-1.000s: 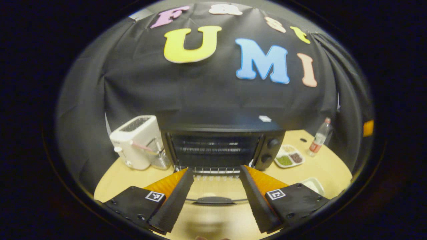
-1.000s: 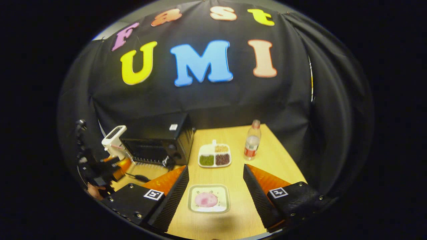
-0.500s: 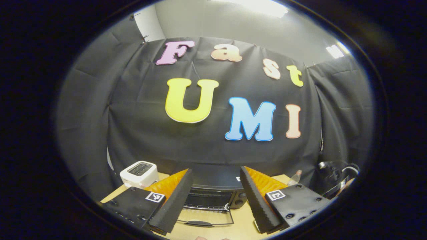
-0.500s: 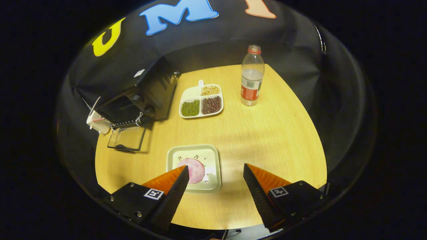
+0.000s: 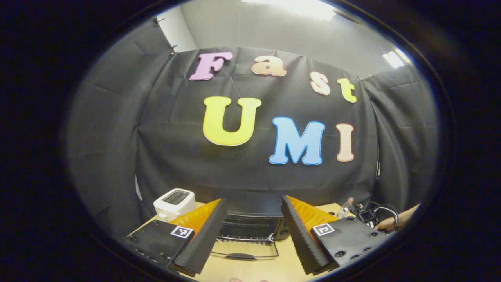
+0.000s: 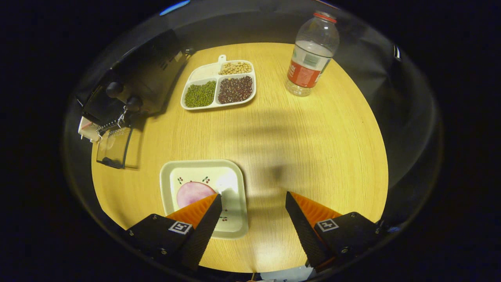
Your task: Open the electric oven with the left hand, put the food in, and close the electric oven.
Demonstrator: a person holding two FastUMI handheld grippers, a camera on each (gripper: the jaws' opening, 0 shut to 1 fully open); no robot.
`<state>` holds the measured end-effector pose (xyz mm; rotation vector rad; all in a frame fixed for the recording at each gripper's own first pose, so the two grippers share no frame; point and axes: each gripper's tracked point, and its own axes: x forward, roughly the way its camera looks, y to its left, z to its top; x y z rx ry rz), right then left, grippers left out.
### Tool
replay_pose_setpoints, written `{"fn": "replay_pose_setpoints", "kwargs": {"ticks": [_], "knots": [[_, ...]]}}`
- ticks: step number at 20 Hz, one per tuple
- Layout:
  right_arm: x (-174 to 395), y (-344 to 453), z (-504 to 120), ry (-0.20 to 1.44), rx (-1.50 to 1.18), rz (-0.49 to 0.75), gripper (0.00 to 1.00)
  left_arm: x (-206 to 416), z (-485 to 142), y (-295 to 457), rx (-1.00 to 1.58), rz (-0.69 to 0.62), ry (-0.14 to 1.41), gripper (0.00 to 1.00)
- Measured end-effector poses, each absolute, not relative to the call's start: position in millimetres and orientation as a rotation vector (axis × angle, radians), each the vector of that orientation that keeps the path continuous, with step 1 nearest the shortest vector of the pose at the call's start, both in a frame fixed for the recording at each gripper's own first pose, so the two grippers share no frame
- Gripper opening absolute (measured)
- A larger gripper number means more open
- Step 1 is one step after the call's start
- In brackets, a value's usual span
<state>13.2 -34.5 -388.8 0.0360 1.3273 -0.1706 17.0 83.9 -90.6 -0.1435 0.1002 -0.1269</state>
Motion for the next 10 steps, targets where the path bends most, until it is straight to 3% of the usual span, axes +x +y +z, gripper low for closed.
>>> {"fn": "replay_pose_setpoints", "kwargs": {"ticks": [7, 10], "knots": [[10.4, -26.5, -418.9, 1.397, 0.028, -0.144, 0.96, 13.2, -99.2, 106.8, -0.155, -0.07, 0.136, 0.95], [11.9, -22.9, -416.4, 1.383, 0.032, -0.083, 0.8, 10.6, -100.6, 102.2, -0.155, -0.08, 0.14, 0.91]]}}
